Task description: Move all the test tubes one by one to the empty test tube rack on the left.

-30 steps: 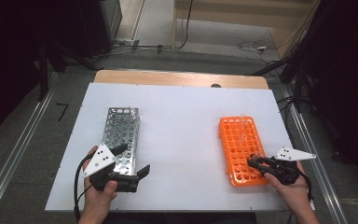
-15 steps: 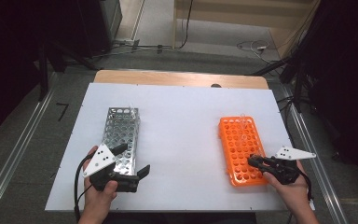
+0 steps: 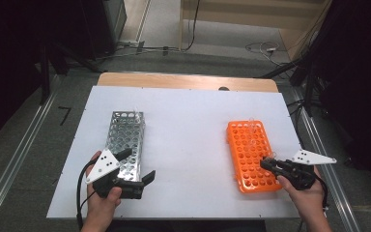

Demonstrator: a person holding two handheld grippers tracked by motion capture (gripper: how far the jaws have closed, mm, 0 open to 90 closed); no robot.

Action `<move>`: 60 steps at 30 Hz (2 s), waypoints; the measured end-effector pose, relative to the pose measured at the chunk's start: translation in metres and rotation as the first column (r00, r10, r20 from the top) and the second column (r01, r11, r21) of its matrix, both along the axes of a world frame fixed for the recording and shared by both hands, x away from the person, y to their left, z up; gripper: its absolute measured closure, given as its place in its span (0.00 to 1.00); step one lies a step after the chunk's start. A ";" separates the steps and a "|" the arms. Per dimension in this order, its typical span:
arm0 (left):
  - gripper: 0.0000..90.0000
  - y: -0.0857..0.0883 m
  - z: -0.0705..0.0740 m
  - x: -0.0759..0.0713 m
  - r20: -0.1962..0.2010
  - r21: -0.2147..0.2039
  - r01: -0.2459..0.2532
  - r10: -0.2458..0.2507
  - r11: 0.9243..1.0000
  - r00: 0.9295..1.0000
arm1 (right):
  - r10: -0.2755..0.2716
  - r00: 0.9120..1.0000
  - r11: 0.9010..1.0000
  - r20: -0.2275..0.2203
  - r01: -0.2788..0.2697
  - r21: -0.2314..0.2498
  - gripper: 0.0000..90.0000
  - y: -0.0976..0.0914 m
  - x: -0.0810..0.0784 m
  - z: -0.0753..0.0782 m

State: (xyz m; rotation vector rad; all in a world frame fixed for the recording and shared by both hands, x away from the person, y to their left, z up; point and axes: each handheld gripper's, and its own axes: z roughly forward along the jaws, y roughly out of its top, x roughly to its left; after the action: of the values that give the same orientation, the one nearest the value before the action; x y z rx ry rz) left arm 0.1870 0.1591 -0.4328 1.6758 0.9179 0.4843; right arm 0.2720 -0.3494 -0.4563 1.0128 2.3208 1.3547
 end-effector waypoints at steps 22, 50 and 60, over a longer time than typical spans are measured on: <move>0.00 -0.004 -0.001 0.001 -0.005 0.005 0.009 -0.009 1.000 1.000 | 0.033 0.997 0.997 0.066 -0.037 0.063 0.82 0.027 -0.013 0.022; 0.00 -0.014 0.000 0.000 0.003 -0.001 0.036 -0.036 0.999 0.999 | 0.141 0.989 0.989 0.039 -0.143 0.046 0.82 0.079 -0.020 0.016; 0.00 -0.023 0.002 0.000 0.005 -0.001 0.061 -0.061 0.998 0.998 | 0.175 0.984 0.984 0.033 -0.176 0.032 0.82 0.095 -0.023 0.013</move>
State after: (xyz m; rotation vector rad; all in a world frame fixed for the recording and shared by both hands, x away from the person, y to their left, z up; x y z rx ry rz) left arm 0.1866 0.1360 -0.4307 1.6960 0.8605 0.4466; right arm 0.2494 -0.2540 -0.4437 0.8060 2.4203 1.4689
